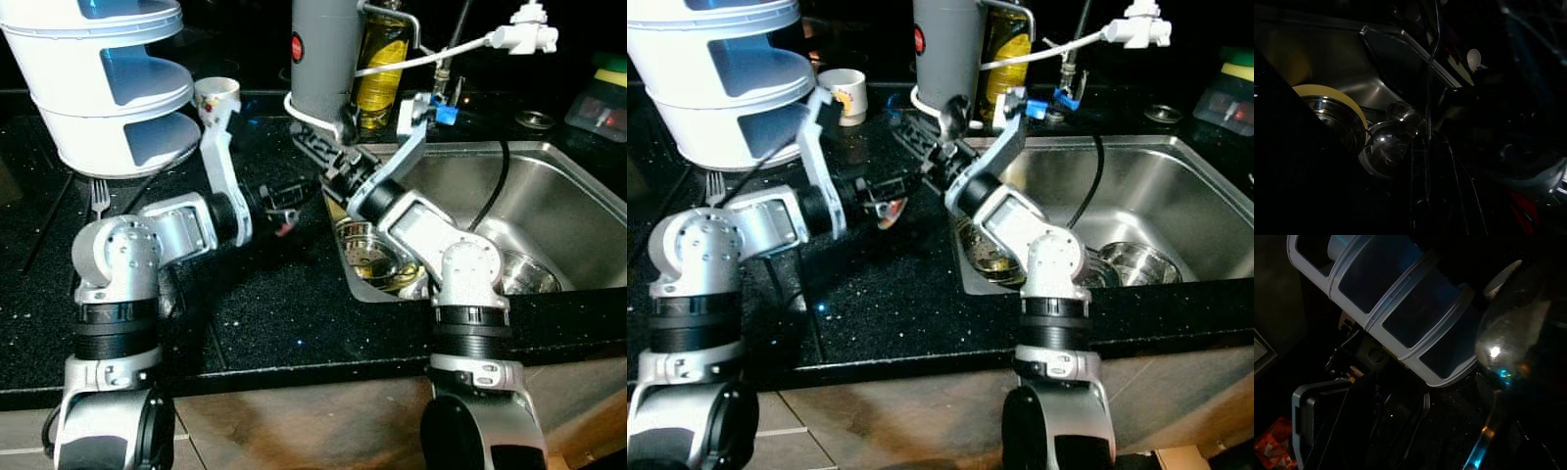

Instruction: Kitchen organization

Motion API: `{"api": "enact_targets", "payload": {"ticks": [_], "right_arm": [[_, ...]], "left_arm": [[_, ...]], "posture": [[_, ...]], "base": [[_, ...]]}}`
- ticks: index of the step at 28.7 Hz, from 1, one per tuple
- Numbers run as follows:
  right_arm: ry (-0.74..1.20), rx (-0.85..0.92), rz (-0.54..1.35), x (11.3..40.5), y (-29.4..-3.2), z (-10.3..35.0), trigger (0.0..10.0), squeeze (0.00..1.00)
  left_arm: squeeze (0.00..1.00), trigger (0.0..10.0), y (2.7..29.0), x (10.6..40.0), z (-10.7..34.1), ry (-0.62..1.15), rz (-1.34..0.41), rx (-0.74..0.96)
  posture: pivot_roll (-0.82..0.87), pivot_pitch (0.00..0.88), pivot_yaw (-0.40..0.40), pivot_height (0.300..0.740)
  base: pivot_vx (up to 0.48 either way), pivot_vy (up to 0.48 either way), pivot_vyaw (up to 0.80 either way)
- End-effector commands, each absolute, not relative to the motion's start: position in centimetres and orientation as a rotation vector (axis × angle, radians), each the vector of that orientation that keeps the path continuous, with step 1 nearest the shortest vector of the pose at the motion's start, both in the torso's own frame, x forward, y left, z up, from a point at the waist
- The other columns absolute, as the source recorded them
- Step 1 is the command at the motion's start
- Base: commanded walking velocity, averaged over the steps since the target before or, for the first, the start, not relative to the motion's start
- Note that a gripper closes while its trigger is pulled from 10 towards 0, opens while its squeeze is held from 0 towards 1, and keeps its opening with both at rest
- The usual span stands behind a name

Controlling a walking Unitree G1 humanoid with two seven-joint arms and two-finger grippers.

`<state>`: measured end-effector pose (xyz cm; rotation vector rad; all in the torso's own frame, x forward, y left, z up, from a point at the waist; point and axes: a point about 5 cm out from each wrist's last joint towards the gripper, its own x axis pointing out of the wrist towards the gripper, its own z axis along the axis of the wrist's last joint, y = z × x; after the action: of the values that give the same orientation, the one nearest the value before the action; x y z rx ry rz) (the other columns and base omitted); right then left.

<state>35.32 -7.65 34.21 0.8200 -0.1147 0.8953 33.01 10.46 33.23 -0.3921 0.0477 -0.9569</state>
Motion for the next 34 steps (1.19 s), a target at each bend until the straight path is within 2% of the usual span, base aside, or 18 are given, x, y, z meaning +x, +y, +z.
{"api": "enact_targets", "payload": {"ticks": [1,2,3,4,5,6,28,29,30,31,34], "right_arm": [[-0.124,0.844,0.902,35.3,-7.7,34.5,10.0,0.0],[-0.124,0.844,0.902,35.3,-7.7,34.5,10.0,0.0],[-0.124,0.846,0.901,35.3,-7.8,34.4,8.5,0.0],[-0.124,0.846,0.902,35.3,-7.8,34.4,4.7,0.0],[-0.124,0.846,0.902,35.3,-7.8,34.4,4.7,0.0],[-0.123,0.848,0.902,35.3,-7.8,34.4,0.2,0.0],[-0.147,0.847,0.843,35.9,-8.4,34.2,0.0,0.0],[-0.152,0.844,0.825,36.1,-8.6,34.1,0.0,0.0],[-0.152,0.844,0.825,36.1,-8.6,34.1,0.0,0.0],[-0.176,0.817,0.753,36.9,-9.5,34.0,0.0,0.0],[-0.21,0.76,0.683,37.6,-10.7,33.9,0.0,0.0]], "left_arm": [[0.0,0.0,10.1,32.6,33.0,0.057,-0.979,-0.394],[0.0,0.0,10.1,32.6,33.0,0.057,-0.979,-0.394],[0.0,0.0,10.1,32.6,33.1,0.054,-0.972,-0.394],[0.0,0.0,10.1,32.7,33.1,0.052,-0.968,-0.394],[0.0,0.0,10.1,32.7,33.1,0.052,-0.968,-0.394],[0.0,0.0,10.1,32.6,33.1,0.051,-0.967,-0.396],[0.0,0.0,10.8,33.1,33.5,0.045,-0.925,-0.414],[0.0,8.6,10.7,33.1,33.4,0.046,-0.924,-0.412],[0.0,8.6,10.7,33.1,33.4,0.046,-0.924,-0.412],[1.0,10.0,10.7,33.3,33.2,0.065,-0.904,-0.431],[1.0,10.0,10.8,33.4,33.0,0.08,-0.888,-0.422]], "posture": [[0.04,0.191,-0.021,0.74],[0.04,0.191,-0.021,0.74],[0.04,0.191,-0.021,0.74],[0.04,0.191,-0.021,0.74],[0.04,0.191,-0.021,0.74],[0.04,0.191,-0.022,0.74],[0.04,0.197,-0.018,0.74],[0.04,0.197,-0.018,0.74],[0.04,0.197,-0.018,0.74],[0.05,0.196,-0.018,0.74],[0.05,0.196,-0.017,0.74]], "base": [[0.0,0.0,0.0],[0.0,0.0,0.0],[0.0,0.0,0.0],[0.0,0.0,0.0],[0.0,0.0,0.0],[0.0,0.0,0.0],[0.0,0.0,0.0],[0.0,0.0,0.0],[0.0,0.0,0.0],[0.0,0.0,0.0],[0.0,0.0,0.0]]}}
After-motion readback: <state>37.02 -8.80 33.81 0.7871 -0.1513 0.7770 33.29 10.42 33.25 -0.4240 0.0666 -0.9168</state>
